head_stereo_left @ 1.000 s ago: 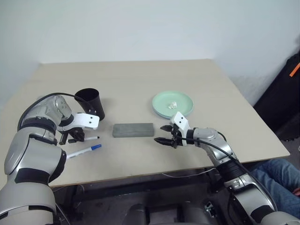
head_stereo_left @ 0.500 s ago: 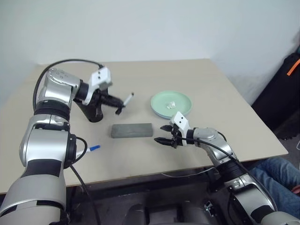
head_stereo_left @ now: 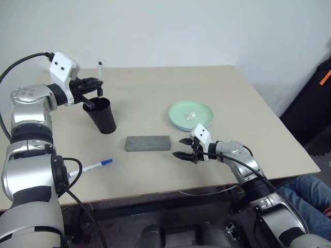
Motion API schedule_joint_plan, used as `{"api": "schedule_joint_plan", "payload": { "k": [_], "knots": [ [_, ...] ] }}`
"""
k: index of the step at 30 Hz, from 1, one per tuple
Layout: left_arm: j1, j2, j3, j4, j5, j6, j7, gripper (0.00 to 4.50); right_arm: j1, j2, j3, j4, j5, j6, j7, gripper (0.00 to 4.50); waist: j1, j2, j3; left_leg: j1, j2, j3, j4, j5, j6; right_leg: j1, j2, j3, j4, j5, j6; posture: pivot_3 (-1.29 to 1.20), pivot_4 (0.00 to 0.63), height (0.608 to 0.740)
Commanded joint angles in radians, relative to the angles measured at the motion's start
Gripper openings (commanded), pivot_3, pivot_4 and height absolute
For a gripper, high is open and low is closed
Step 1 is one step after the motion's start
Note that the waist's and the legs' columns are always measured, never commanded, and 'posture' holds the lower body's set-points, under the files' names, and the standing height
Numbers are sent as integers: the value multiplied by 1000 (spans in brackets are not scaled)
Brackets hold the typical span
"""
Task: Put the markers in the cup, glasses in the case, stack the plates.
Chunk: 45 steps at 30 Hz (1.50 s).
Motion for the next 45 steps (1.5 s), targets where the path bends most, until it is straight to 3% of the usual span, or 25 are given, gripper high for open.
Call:
{"api": "schedule_joint_plan", "payload": {
  "k": [1, 10, 17, 20, 26, 34, 39, 45],
  "knots": [
    [28, -18, 34, -66, -45, -26, 30, 12, -27, 3, -5, -29, 12, -3, 12, 3372, 0, 0, 0, 0, 0, 0, 0, 0, 0, 0, 0, 0, 0, 0, 0, 0, 0, 740],
    [51, -36, 44, -6, -36, -81, 166, 12, -27, 1, -8, -30, 8, -1, 19, 3372, -3, 0, 0, 0, 0, 0, 0, 0, 0, 0, 0, 0, 0, 0, 0, 0, 0, 740],
    [53, -36, 29, 16, -30, -76, 172, 12, -25, 1, -12, -31, 8, 3, 13, 3372, -3, 0, 0, 0, 0, 0, 0, 0, -1, 0, 0, 0, 0, 0, 0, 0, 0, 740],
    [55, -36, 27, 18, -28, -74, 178, 761, -24, 2, -12, -33, 8, 3, 12, 3372, -3, 0, 0, 0, 0, 0, 0, 0, -1, 0, 0, 0, 0, 0, 0, 0, 0, 740],
    [60, -33, 24, 13, -30, -65, 167, 2848, -29, 5, -11, -26, 8, -1, 13, 3372, -3, 0, 0, 0, 0, 0, 0, 0, -1, 0, 0, 0, 0, 0, 0, 0, 0, 740],
    [67, -24, 37, -28, -58, -21, 123, 2848, -35, 11, -7, -15, 7, -5, 16, 3372, -3, 0, 0, 0, 0, 0, 0, 0, -1, 0, 0, 0, 0, 0, 0, 0, 0, 740],
    [46, 7, 42, -177, -149, 146, -83, 2848, -39, 11, -6, -12, 6, -5, 22, 3372, -5, 0, 0, 0, 0, 0, 0, 0, -1, 0, 0, 0, 0, 0, 0, 0, 0, 740],
    [111, 102, -55, -468, -213, 397, -395, 2848, -46, 11, -4, -3, 4, -8, 27, 3372, -11, 0, 0, 0, 0, 0, 0, -1, -1, 0, 0, 0, 0, 0, 0, 0, 0, 740]
  ]
}}
